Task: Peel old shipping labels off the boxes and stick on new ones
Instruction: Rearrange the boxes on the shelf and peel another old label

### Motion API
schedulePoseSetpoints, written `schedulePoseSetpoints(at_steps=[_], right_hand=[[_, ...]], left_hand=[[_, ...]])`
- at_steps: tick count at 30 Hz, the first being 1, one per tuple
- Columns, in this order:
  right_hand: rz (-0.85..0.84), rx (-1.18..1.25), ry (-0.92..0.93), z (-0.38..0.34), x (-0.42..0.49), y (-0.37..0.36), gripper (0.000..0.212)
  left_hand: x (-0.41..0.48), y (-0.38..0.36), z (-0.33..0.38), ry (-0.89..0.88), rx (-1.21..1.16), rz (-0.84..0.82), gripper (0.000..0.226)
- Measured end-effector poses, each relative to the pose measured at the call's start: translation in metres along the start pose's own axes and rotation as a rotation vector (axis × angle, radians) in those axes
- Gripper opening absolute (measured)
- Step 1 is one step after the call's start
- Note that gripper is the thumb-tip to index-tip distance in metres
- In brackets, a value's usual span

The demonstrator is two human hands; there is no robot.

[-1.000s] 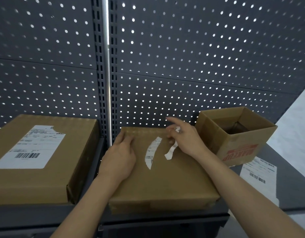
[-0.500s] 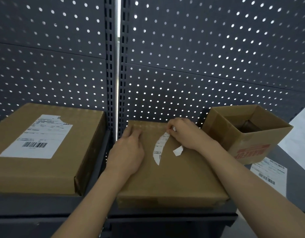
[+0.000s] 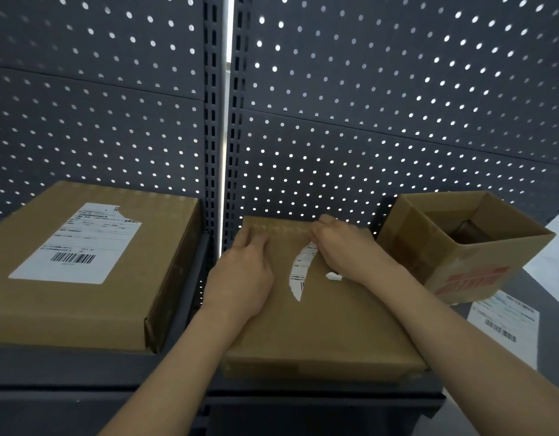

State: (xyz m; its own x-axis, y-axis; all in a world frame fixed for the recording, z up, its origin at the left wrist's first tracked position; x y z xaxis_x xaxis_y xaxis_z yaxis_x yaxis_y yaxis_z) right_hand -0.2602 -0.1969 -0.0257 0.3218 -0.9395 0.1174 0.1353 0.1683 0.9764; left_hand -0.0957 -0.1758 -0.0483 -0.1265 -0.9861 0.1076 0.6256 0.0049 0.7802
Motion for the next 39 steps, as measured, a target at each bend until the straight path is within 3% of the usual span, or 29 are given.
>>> schedulePoseSetpoints(at_steps=[6,15,20,24,33,39], right_hand=[[0.127,0.212,-0.073,0.016,-0.007,0.004,0.017],[-0.007,0.015,-0.019,0.003,-0.003,-0.005,0.007],[0.029,0.049,-0.020,0.003,-0.005,-0.003,0.007],[0.171,0.203,-0.102,0.018,-0.012,0.001,0.014],[0.058,0.096,-0.064,0.009,-0.005,-0.005,0.010],[0.099,0.082,-0.054,0.008,-0.004,-0.003,0.011]], left_hand=[[0.000,0.000,0.000,0.008,0.002,-0.007,0.044],[-0.001,0.001,0.000,0.016,0.012,0.005,0.044],[-0.001,0.000,-0.001,0.011,0.007,0.001,0.044],[-0.001,0.000,0.000,0.019,0.014,0.001,0.045],[0.000,-0.001,-0.001,0.013,0.013,0.007,0.045],[0.000,0.000,-0.001,0.006,0.003,0.018,0.044]])
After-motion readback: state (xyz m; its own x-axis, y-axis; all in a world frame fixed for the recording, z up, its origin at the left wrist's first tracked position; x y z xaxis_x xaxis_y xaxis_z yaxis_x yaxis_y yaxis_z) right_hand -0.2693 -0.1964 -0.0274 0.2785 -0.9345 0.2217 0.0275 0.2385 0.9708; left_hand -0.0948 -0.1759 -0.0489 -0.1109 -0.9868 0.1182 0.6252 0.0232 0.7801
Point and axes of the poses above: each hand's wrist, its own x-axis towards the middle knuckle, its own y-axis out of the back of the hand, z = x × y, the point moved 8 cm from there along x, towards the middle knuckle, and after that the axes turned 7 degrees about y, right-handed, at the moved point
